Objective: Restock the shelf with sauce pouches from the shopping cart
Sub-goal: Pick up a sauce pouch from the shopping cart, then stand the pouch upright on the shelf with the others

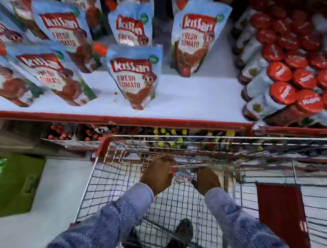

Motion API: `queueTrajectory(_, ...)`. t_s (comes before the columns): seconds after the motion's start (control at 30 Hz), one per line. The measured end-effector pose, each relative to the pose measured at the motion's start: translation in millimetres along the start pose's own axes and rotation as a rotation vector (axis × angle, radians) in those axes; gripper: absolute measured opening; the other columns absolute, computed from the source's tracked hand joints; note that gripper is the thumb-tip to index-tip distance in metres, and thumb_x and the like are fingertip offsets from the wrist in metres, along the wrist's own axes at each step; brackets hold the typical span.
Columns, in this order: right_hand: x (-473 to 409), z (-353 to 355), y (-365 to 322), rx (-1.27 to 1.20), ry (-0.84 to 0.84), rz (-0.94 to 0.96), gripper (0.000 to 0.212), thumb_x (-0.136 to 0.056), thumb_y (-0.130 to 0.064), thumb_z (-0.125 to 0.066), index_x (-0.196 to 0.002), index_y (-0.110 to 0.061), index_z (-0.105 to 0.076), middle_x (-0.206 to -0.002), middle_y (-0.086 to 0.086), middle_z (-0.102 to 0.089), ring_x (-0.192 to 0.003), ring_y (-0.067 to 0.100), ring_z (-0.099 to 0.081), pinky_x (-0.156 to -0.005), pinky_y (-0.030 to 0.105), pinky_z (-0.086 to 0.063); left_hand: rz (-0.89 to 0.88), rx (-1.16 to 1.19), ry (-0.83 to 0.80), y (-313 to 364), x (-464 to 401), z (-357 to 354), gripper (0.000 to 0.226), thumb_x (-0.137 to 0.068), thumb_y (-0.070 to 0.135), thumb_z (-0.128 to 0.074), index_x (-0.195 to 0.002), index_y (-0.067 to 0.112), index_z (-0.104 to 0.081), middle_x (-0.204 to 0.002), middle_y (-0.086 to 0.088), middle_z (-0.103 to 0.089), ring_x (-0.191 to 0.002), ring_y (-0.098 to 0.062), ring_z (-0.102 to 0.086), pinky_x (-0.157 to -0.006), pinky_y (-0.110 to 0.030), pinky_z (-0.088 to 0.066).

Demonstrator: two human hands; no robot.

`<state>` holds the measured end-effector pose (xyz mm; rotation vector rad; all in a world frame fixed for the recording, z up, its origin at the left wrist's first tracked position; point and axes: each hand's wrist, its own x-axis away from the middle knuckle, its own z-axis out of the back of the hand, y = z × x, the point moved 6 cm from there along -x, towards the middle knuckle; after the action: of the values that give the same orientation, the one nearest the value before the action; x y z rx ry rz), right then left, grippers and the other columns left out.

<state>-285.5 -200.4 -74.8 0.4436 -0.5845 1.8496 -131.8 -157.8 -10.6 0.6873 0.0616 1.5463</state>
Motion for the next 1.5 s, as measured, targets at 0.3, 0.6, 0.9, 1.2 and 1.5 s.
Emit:
queueTrajectory(0.3, -5, 4, 0, 0.025, 0.085, 0.158, 0.019, -0.082, -0.019, -0.058, -0.091, -0.016, -0.075, -0.083, 0.012, -0.075, -0.081, 0.034, -0.068, -0.067, 0.033, -0.051, 0.033, 0.023, -0.037, -6, -35, -67, 0.04, -0.085, -0.001, -0.06, -0.122, 0.012, -0.064, -0.125, -0.015, -0.064, -0.117, -0.036, -0.059, -0.097, -0.043, -0.051)
queueTrajectory(0.6, 113, 183, -24, -0.098, 0.448, 0.361, 0.043, -0.092, -0.049, -0.037, -0.09, -0.025, -0.073, -0.07, 0.0, -0.073, -0.062, 0.019, -0.066, -0.049, 0.022, -0.04, -0.195, -0.104, 0.353, 66, 49, 111, 0.018, -0.087, 0.02, -0.057, -0.103, 0.023, -0.066, -0.099, 0.001, -0.068, -0.088, -0.023, -0.065, -0.065, -0.033, -0.057)
queueTrajectory(0.9, 158, 351, -58, -0.394, 0.829, 0.511, 0.013, -0.082, -0.017, -0.07, -0.093, -0.02, -0.078, -0.088, 0.002, -0.079, -0.08, 0.018, -0.072, -0.072, 0.021, -0.05, -0.25, -0.124, 0.769, 126, 86, 286, 0.03, -0.085, 0.024, -0.055, -0.109, 0.013, -0.068, -0.103, -0.008, -0.07, -0.094, -0.031, -0.066, -0.076, -0.043, -0.06)
queueTrajectory(1.2, 90, 382, -58, -0.353, 0.768, 0.445, 0.012, -0.08, -0.02, -0.073, -0.091, -0.022, -0.078, -0.086, 0.0, -0.079, -0.064, 0.003, -0.06, -0.057, -0.001, -0.034, -0.168, -0.169, 0.718, 122, 21, 310, 0.016, -0.089, 0.018, -0.059, -0.1, 0.012, -0.069, -0.102, -0.011, -0.071, -0.085, -0.029, -0.066, -0.073, -0.038, -0.059)
queueTrajectory(1.5, 66, 369, -56, -0.402, 0.663, 0.399, 0.021, -0.083, -0.013, -0.069, -0.102, -0.019, -0.074, -0.1, 0.002, -0.076, -0.086, 0.017, -0.068, -0.075, 0.024, -0.051, -0.162, -0.201, 0.608, 115, -12, 297, 0.022, -0.092, 0.008, -0.056, -0.111, 0.007, -0.067, -0.104, -0.018, -0.074, -0.085, -0.035, -0.071, -0.073, -0.044, -0.062)
